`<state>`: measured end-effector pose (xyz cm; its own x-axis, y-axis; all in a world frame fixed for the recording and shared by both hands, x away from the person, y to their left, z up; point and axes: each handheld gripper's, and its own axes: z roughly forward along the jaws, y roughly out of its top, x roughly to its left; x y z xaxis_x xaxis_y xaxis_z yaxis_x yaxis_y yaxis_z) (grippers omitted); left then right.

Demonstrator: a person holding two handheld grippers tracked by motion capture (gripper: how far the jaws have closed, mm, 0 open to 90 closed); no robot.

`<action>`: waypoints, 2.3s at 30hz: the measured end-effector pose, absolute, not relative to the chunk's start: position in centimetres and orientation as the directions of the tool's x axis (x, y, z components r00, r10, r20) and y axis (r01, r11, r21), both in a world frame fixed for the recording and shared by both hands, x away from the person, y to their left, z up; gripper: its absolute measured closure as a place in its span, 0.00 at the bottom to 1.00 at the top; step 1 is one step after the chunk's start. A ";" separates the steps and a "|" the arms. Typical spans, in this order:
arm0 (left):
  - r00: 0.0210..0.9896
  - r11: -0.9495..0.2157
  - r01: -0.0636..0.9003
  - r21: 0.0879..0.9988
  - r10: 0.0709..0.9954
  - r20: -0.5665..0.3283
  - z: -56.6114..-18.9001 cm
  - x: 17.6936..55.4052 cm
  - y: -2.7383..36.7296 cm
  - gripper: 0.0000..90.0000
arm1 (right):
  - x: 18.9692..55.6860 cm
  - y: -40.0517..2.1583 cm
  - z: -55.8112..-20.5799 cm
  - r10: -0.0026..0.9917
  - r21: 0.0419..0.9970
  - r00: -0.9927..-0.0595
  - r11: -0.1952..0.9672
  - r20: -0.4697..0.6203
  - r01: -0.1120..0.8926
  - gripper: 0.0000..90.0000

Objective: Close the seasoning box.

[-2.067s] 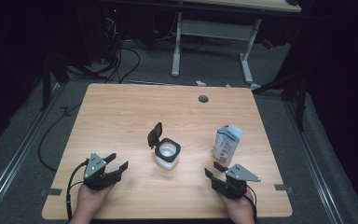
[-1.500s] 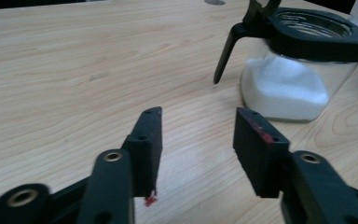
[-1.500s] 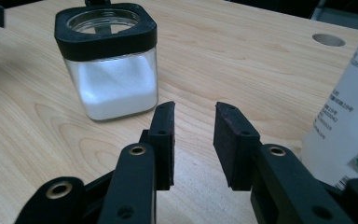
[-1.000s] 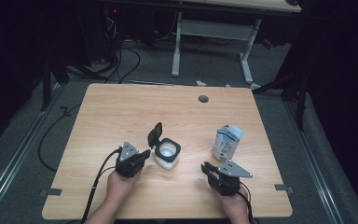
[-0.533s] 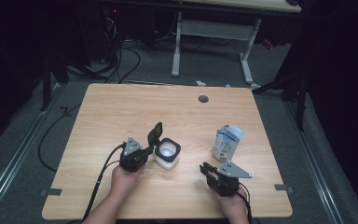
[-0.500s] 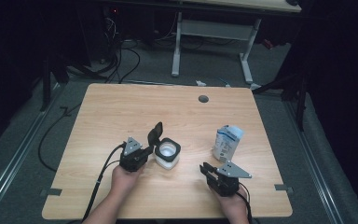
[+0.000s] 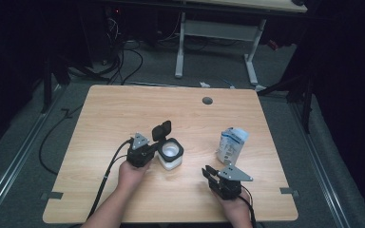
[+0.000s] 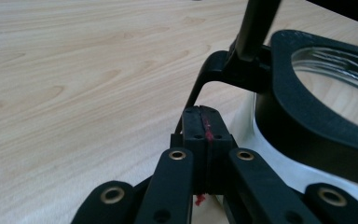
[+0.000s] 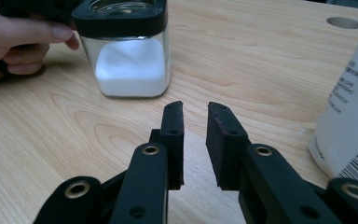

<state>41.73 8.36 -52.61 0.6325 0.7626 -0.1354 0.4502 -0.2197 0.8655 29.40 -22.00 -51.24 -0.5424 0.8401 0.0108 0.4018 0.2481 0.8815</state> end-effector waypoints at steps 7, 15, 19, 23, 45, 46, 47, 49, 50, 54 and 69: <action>0.628 -0.216 0.454 0.864 0.766 -0.139 -52.4 42.0 8.7 1.00 | 29.9 -20.9 -51.6 0.832 0.872 -0.554 0.273 -0.002 0.406 0.86; 0.599 -0.248 0.430 0.868 0.798 -0.069 -51.8 38.0 13.2 1.00 | 31.5 -20.1 -52.0 0.849 0.864 -0.528 0.253 0.018 0.436 1.00; 0.578 -0.257 0.451 0.855 0.814 -0.060 -51.7 35.4 15.5 0.98 | 32.7 -19.1 -52.1 0.850 0.863 -0.527 0.259 0.009 0.433 1.00; 0.561 -0.260 0.470 0.844 0.826 -0.058 -52.3 34.0 17.2 0.97 | 34.1 -18.0 -52.5 0.863 0.861 -0.505 0.263 -0.009 0.436 1.00; 0.559 -0.202 0.452 0.869 0.823 -0.100 -52.2 33.8 17.8 0.96 | 35.9 -15.5 -52.1 0.844 0.860 -0.535 0.287 -0.019 0.422 1.00; 0.560 -0.200 0.454 0.868 0.822 -0.103 -52.2 33.8 17.7 0.96 | 35.8 -15.4 -52.1 0.846 0.861 -0.533 0.287 -0.022 0.419 1.00; 0.561 -0.198 0.454 0.869 0.821 -0.106 -52.2 33.9 17.6 0.96 | 35.8 -15.4 -52.1 0.846 0.859 -0.533 0.288 -0.022 0.422 1.00; 0.560 -0.193 0.453 0.870 0.821 -0.109 -52.0 34.2 17.4 0.96 | 35.7 -15.5 -52.1 0.843 0.860 -0.538 0.289 -0.021 0.420 1.00; 0.561 -0.191 0.449 0.873 0.821 -0.109 -51.8 34.4 17.2 0.96 | 35.6 -15.4 -52.0 0.842 0.859 -0.539 0.294 -0.025 0.418 1.00; 0.563 -0.186 0.446 0.875 0.819 -0.113 -51.3 35.9 16.5 0.97 | 35.0 -15.3 -51.9 0.836 0.861 -0.549 0.297 -0.025 0.413 1.00; 0.583 -0.175 0.429 0.886 0.803 -0.123 -48.7 41.7 11.6 1.00 | 33.9 -15.9 -51.9 0.827 0.859 -0.561 0.312 -0.036 0.406 1.00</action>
